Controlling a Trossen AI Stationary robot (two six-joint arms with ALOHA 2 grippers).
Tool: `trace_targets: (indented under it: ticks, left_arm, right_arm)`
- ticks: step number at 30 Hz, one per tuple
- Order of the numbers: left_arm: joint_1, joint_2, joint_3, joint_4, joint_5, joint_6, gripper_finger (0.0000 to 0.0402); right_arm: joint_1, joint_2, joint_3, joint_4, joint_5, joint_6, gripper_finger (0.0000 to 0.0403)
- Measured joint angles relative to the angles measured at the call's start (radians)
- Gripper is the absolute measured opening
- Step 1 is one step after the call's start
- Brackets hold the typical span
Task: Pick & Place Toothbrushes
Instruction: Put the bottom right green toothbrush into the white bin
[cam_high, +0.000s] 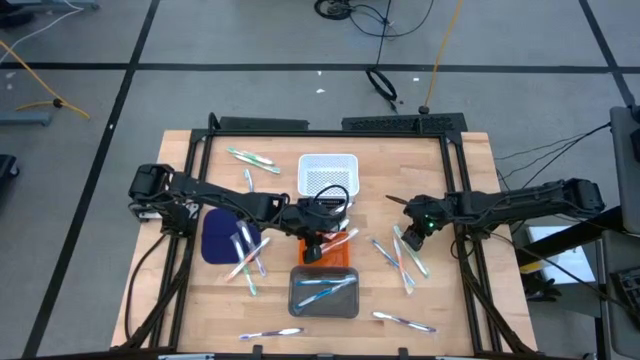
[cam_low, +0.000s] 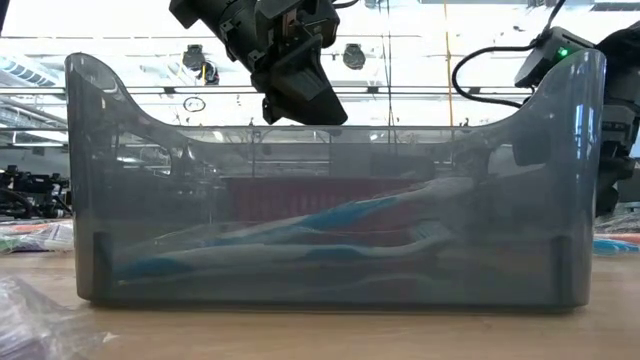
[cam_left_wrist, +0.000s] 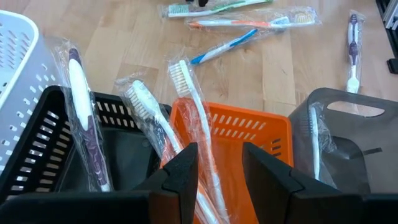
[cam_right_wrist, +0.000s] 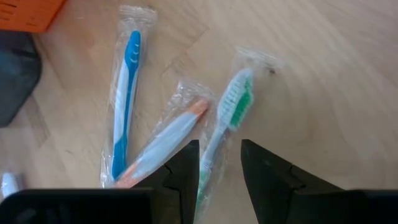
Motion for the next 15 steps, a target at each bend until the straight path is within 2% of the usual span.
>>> trace_targets:
  ticks: [11, 15]
  left_arm:
    - [0.000, 0.000, 0.000, 0.009, 0.000, -0.001, 0.0124]
    - [0.000, 0.000, 0.000, 0.031, 0.000, -0.001, 0.0124]
  right_arm:
    - [0.000, 0.061, 0.002, 0.008, 0.001, -0.018, 0.0106]
    - [0.000, 0.078, 0.002, 0.009, 0.010, -0.017, 0.0061]
